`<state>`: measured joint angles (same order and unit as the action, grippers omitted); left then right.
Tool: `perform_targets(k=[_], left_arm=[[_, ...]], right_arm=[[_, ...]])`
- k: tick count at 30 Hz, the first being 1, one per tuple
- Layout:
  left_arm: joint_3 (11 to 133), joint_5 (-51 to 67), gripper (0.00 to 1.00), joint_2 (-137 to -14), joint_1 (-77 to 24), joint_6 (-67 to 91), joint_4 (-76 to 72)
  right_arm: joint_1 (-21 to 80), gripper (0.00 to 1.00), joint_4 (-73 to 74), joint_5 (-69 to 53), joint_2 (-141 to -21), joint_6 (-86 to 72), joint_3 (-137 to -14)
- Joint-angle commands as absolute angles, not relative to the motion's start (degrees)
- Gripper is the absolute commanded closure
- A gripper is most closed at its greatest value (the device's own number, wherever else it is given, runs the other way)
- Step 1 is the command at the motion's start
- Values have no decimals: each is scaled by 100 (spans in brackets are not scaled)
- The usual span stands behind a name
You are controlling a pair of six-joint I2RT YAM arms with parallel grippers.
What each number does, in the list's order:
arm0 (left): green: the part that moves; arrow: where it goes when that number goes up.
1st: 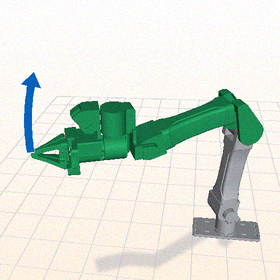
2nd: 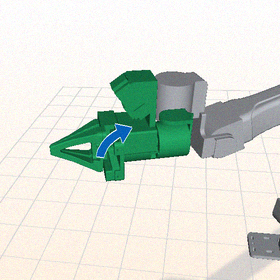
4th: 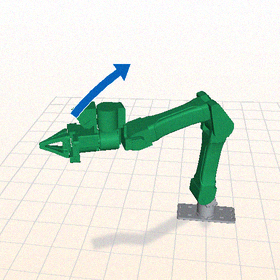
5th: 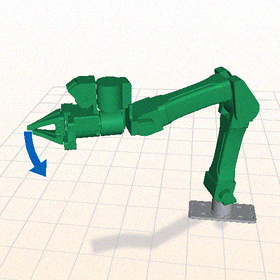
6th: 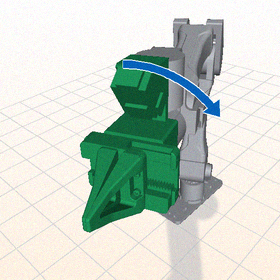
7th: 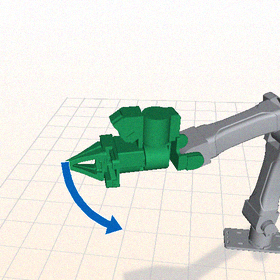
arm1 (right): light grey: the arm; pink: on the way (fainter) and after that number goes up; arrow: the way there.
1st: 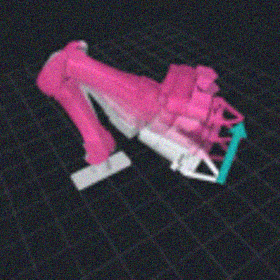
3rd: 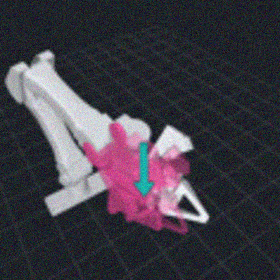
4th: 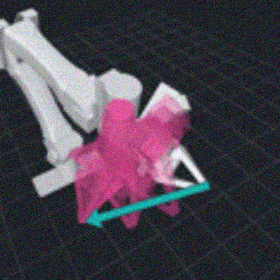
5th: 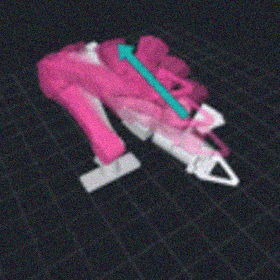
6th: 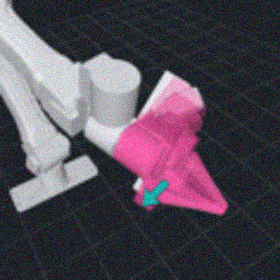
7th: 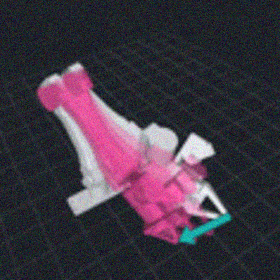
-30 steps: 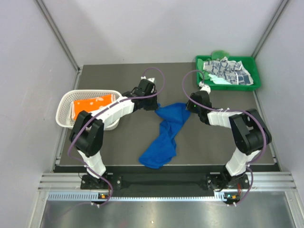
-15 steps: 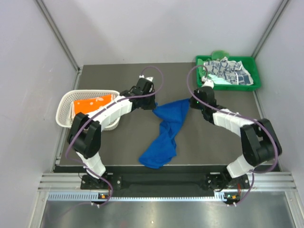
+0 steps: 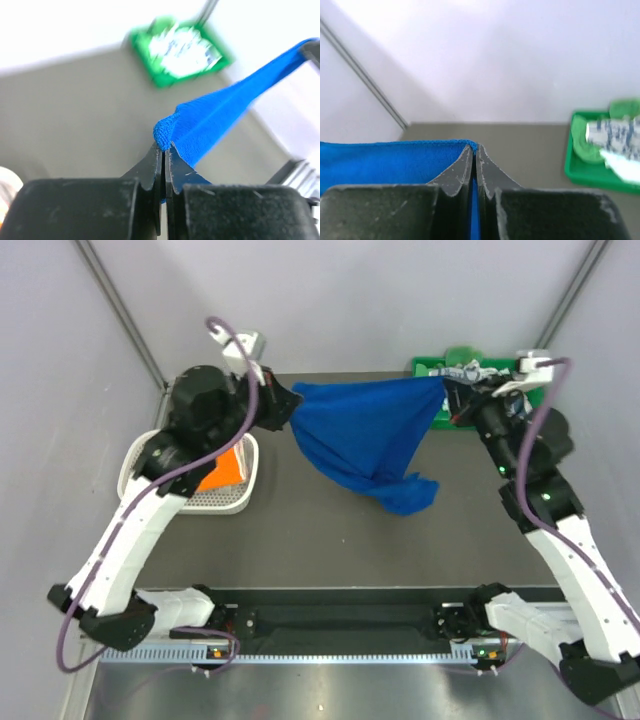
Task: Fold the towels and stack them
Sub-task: Flatten out the crumpled towel
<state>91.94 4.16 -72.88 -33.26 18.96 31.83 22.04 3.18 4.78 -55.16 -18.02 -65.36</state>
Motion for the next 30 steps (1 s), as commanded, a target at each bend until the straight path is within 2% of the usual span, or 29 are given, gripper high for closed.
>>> perform_targets(k=[1, 8, 18, 25, 30], left_arm=[[9928, 913, 100, -6847, -3340, 1424, 3252], [11072, 1502, 100, -6662, -3340, 1388, 3278], [12321, 1907, 100, -6732, -3340, 1749, 3366], [12384, 1363, 100, -6794, -3340, 1644, 3349], [12156, 765, 100, -7241, -3322, 1345, 3130]], right_arm=[[2268, 100, 615, 159, -5072, -1451, -7206], [2276, 100, 1160, -184, -4781, -1301, -8619], [2276, 100, 1573, -466, -4702, -1336, -10028], [2268, 100, 1696, -413, -5079, -1318, -10415], [2268, 100, 1477, -273, -5782, -1222, -10292]])
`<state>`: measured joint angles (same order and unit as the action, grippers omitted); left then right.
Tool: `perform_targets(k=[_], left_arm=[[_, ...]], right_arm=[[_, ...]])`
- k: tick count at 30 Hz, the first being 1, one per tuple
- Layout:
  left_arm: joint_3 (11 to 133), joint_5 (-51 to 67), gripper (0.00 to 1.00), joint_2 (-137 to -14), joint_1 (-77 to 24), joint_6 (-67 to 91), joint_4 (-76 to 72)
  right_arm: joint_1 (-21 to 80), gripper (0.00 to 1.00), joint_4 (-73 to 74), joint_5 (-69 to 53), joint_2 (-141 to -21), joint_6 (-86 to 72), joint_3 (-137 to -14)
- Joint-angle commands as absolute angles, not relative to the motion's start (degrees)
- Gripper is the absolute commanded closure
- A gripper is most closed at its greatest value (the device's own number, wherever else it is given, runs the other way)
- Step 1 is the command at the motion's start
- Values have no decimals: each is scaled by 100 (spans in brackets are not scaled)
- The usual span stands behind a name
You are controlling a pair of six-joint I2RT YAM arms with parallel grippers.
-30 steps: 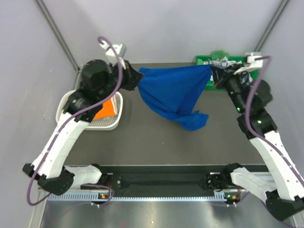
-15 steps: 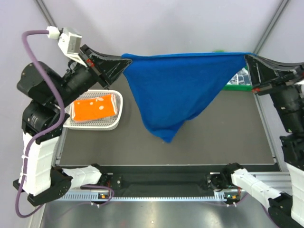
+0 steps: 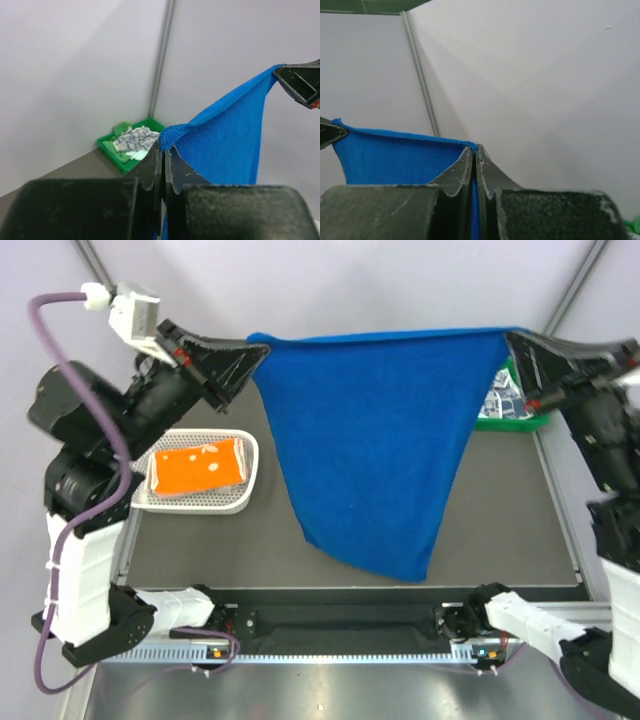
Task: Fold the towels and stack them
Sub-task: Flatten out the crumpled towel, then fold the towel
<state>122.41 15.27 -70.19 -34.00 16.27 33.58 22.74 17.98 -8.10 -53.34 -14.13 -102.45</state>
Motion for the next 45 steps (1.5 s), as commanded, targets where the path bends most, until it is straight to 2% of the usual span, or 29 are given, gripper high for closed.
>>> perform_targets(k=[1, 4, 6, 8, 11, 16, 23, 32, 45], left_arm=[[12094, 608, 100, -7338, -3305, 1319, 3024], [11944, 658, 100, -7829, -2860, 1256, 2585], [11883, 1675, 100, -8400, -2209, 1843, 2069], [11795, 2072, 100, -8989, -1627, 2248, 1663], [11952, 2144, 100, -9883, -1337, 2381, 1073], [13303, 2618, 100, -11728, -871, 2812, 581], [13526, 2830, 100, -12901, -650, 3252, -315], [12948, 3049, 100, -13360, -642, 3577, -808], [9652, 3103, 100, -12244, -922, 3762, -1810]], right_arm=[[2268, 100, 1363, -194, -5931, -1143, -10275], [2268, 100, 1143, 113, -6590, -941, -10266], [2189, 100, 906, 158, -7196, -879, -10379], [2013, 100, 661, 97, -7870, -879, -10608], [1627, 100, 326, -280, -8819, -1133, -10958], [1240, 100, -210, -588, -10211, -1450, -11854], [1028, 100, -589, -861, -11898, -1802, -12682], [949, 100, -1151, -861, -11945, -1960, -11497], [870, 100, -1415, -914, -10890, -2083, -9019]])
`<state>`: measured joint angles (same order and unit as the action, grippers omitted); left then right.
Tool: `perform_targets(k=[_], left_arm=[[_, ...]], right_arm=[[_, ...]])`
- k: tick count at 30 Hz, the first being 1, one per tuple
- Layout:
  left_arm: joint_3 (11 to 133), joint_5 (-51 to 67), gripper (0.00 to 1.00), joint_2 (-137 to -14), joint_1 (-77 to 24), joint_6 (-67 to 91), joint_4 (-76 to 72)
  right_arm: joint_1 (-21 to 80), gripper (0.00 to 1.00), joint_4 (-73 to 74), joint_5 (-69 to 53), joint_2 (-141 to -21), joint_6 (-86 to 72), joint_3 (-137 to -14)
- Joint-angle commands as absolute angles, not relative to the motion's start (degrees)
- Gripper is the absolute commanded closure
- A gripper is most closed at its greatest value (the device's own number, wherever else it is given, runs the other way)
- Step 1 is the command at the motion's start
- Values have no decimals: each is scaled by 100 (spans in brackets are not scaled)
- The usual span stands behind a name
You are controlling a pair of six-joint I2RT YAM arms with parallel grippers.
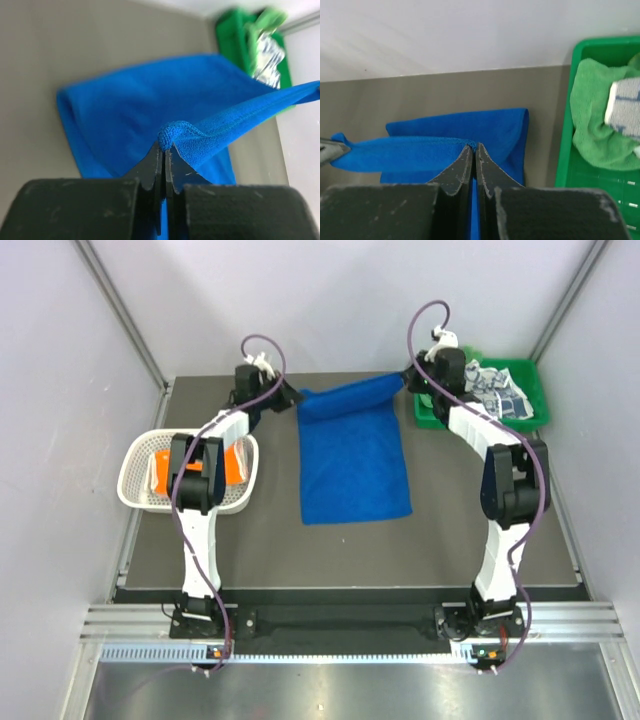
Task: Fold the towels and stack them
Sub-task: Fold the towel
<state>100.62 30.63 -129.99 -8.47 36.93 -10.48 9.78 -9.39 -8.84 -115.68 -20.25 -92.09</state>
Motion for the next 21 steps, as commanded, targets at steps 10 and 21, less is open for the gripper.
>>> perform_targets(k=[10, 21], left_arm=[[8587, 2883, 100, -11427, -993, 3683, -1723], [7902, 2698, 100, -10776, -1186, 3331, -1284]], right_arm=[[835, 100, -1450, -1055, -10021, -2145, -7665], [844, 100, -1626, -1222, -9334, -2373, -6408]])
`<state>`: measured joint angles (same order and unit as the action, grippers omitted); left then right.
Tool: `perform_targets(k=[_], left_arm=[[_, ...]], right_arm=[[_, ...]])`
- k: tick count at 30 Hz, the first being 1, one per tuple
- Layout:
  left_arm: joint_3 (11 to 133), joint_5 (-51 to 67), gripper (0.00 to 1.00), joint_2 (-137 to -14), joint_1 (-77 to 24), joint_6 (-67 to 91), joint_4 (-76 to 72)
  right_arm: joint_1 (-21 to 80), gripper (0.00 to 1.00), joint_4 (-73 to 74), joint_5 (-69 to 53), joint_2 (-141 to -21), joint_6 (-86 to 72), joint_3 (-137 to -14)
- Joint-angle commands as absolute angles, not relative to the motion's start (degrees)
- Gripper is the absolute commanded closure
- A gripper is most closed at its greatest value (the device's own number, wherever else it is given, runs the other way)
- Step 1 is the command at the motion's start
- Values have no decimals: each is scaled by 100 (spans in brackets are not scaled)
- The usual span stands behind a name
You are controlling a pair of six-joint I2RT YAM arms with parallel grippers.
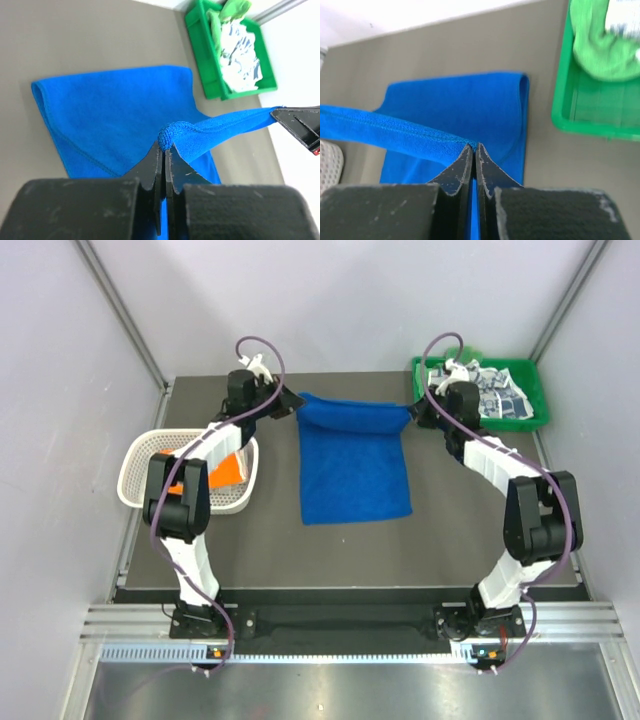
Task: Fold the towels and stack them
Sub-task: Fold the towel
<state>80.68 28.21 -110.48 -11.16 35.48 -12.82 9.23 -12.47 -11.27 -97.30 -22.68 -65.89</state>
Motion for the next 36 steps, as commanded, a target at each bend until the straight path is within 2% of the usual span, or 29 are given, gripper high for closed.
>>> perform_targets(k=[1, 9, 36], left_arm=[[7849, 2690, 100, -10706, -1195, 3296, -1275], [7199, 2523, 100, -10407, -1371, 3199, -1213], [6302, 2312, 100, -9440, -1547, 3023, -1037]], right_arm=[[844, 100, -1643, -1222, -9290, -2382, -6277], [853, 100, -1714, -1318, -8965, -2505, -5801], [1011, 100, -1556, -1248, -7832, -2505, -4869]])
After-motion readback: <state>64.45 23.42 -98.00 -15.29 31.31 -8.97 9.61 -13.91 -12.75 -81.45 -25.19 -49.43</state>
